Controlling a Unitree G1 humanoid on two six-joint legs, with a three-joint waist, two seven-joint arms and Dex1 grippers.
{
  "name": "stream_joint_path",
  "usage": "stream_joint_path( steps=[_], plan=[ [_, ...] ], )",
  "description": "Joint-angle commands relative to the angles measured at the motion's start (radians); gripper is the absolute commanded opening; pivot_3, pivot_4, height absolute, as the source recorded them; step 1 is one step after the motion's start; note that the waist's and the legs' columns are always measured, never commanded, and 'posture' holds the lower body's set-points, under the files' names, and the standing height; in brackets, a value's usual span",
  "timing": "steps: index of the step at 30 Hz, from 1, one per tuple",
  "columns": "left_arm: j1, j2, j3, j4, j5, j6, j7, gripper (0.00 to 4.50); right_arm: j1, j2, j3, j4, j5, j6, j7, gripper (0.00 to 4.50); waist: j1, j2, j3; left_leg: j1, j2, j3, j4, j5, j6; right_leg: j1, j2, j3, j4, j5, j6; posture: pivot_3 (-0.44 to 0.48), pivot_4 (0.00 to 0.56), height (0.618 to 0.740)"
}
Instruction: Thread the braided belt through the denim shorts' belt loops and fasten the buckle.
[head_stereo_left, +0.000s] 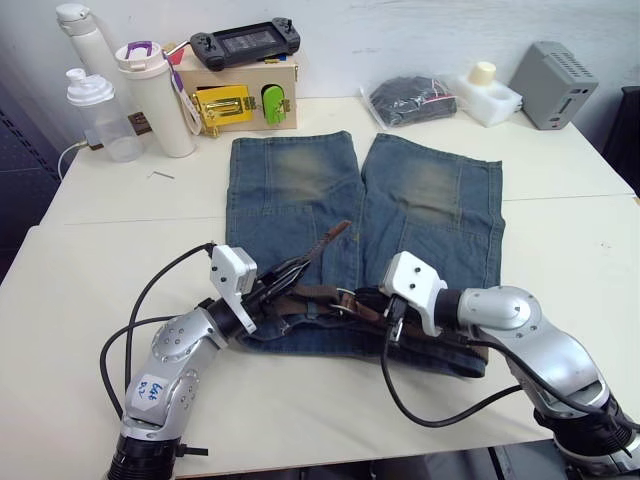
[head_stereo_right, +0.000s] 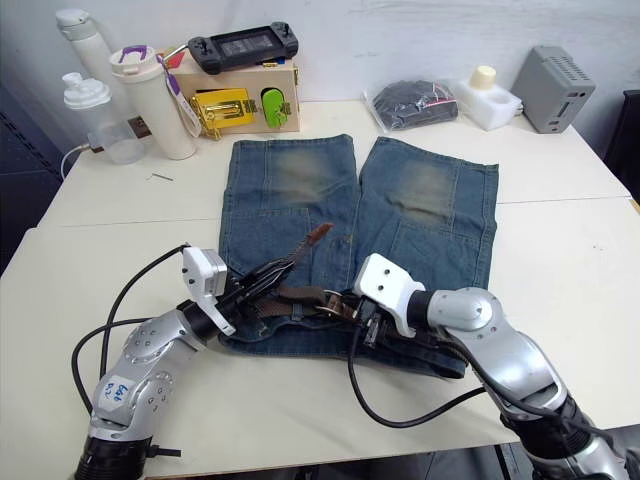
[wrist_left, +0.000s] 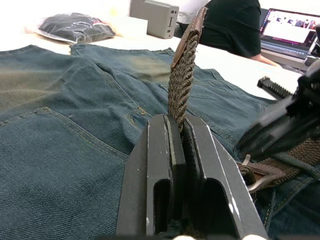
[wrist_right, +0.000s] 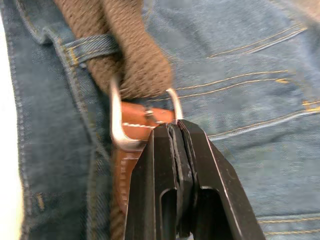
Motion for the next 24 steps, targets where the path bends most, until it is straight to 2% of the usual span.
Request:
stream_joint_path(
  steps=[1, 8, 13, 24],
  plan=[
    [-0.008, 0.007, 0.009, -0.037, -0.002, -0.023, -0.005, 0.00, -0.011, 0.009, 0.013, -0.032, -0.004, -0.005, -0.017, 0.03, 0.000, 0.000, 0.000, 0.000, 0.000, 0.000, 0.000, 0.000, 0.000, 0.000, 0.000, 0.000, 0.000, 0.000, 0.000, 0.000, 0.150, 0.646],
    [-0.014, 0.012, 0.012, -0.030, -0.002, -0.026, -0.008, 0.00, -0.058, 0.068, 0.055, -0.043, -0.006, 0.017, -0.052, 0.03, -0.001, 0.000, 0.000, 0.000, 0.000, 0.000, -0.001, 0.000, 0.000, 0.000, 0.000, 0.000, 0.000, 0.000, 0.000, 0.000, 0.150, 0.646],
    [-0.014, 0.029, 0.023, -0.020, 0.002, -0.035, -0.018, 0.00, -0.052, 0.063, 0.101, -0.050, -0.027, 0.026, -0.061, 0.03, -0.001, 0.000, 0.000, 0.000, 0.000, 0.000, 0.000, 0.000, 0.000, 0.000, 0.000, 0.000, 0.000, 0.000, 0.000, 0.000, 0.150, 0.646],
    [-0.044, 0.132, 0.061, -0.029, -0.009, -0.045, -0.093, 0.00, -0.029, 0.055, 0.142, -0.038, -0.056, 0.025, -0.075, 0.03, -0.004, 0.000, 0.000, 0.000, 0.000, 0.000, -0.002, 0.000, 0.000, -0.001, 0.000, -0.001, 0.000, 0.000, 0.000, 0.000, 0.150, 0.646]
  ],
)
